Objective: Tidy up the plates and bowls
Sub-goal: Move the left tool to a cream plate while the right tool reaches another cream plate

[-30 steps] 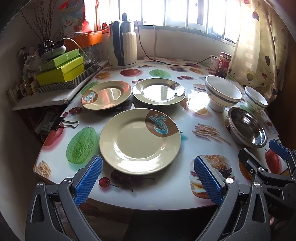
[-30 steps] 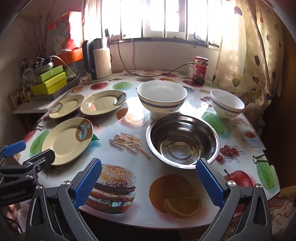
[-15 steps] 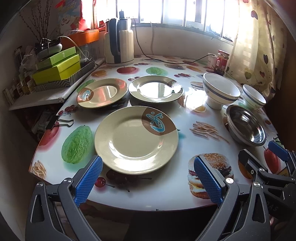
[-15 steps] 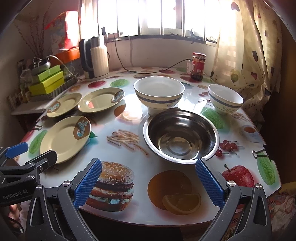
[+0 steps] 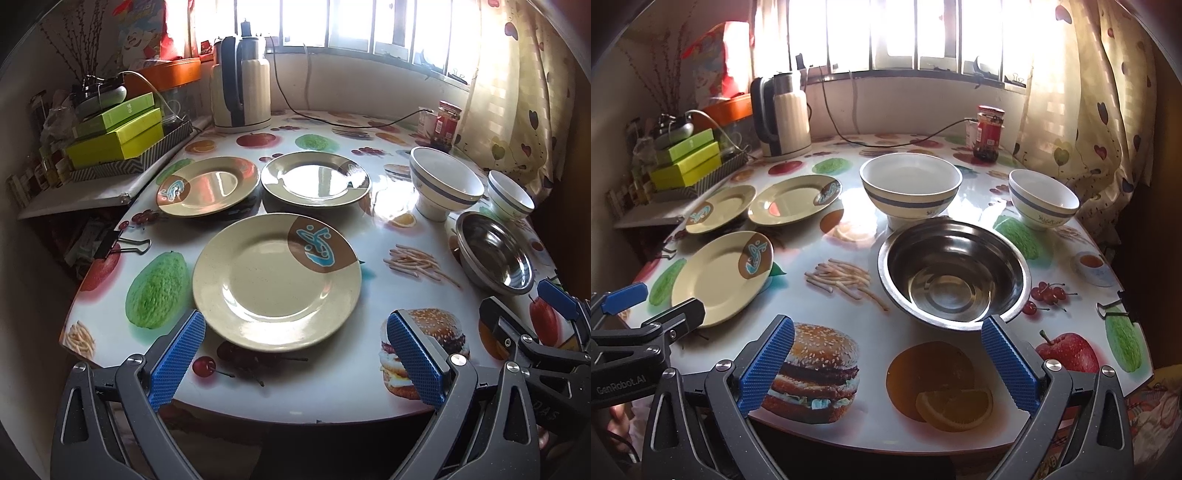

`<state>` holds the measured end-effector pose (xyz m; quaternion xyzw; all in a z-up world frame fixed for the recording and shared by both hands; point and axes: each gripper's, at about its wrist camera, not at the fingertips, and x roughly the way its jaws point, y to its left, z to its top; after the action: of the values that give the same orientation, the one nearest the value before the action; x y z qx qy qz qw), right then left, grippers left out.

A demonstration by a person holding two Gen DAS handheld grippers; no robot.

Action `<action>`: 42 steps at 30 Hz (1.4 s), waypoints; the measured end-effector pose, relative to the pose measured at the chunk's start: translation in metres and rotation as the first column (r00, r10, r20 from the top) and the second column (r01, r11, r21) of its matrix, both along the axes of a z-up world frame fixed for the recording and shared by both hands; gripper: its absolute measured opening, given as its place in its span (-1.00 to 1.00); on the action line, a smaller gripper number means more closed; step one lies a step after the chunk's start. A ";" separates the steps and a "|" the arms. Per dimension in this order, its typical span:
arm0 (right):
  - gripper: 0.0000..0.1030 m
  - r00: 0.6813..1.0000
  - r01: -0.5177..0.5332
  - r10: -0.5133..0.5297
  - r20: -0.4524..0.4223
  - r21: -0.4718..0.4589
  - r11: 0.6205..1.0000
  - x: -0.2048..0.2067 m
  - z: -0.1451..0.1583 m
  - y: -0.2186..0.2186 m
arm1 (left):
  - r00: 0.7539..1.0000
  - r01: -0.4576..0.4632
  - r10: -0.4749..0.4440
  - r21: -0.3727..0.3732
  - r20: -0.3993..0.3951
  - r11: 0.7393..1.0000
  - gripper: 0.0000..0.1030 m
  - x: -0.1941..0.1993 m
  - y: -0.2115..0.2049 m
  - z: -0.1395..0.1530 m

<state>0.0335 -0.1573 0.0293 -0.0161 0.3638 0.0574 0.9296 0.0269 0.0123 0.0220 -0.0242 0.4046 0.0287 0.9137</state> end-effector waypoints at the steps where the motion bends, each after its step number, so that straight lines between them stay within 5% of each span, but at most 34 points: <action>1: 1.00 1.000 -0.006 0.006 0.006 0.002 1.000 0.000 0.001 0.001 | 1.000 -0.001 0.001 -0.002 0.003 1.000 0.93 0.001 0.002 0.001; 11: 0.97 0.981 -0.189 0.183 0.066 0.091 0.978 0.027 0.024 0.027 | 0.996 -0.087 0.089 -0.069 0.026 0.994 0.81 0.017 0.064 0.013; 23: 0.70 0.954 -0.301 0.295 0.057 0.166 0.939 0.106 0.049 0.085 | 0.984 -0.172 0.175 -0.109 0.015 0.979 0.41 0.059 0.145 0.028; 26: 0.46 0.941 -0.339 0.334 0.059 0.160 0.927 0.126 0.053 0.103 | 0.982 -0.186 0.187 -0.125 -0.004 0.975 0.36 0.070 0.158 0.025; 32: 0.32 0.900 -0.423 0.436 -0.010 0.227 0.877 0.172 0.045 0.132 | 0.977 -0.213 0.212 -0.150 -0.025 0.965 0.36 0.094 0.178 0.016; 38: 0.24 0.883 -0.424 0.456 -0.116 0.224 0.878 0.214 0.025 0.155 | 0.977 -0.213 0.204 -0.169 -0.068 0.962 0.36 0.117 0.188 0.000; 42: -0.12 0.869 -0.441 0.473 -0.149 0.203 0.874 0.236 0.013 0.167 | 0.974 -0.227 0.213 -0.230 -0.083 0.946 0.31 0.128 0.197 -0.010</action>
<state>0.2693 0.0100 0.0423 -0.0204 0.4323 0.3069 0.8476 0.1553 0.2090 0.0123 -0.1778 0.4255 0.0823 0.8835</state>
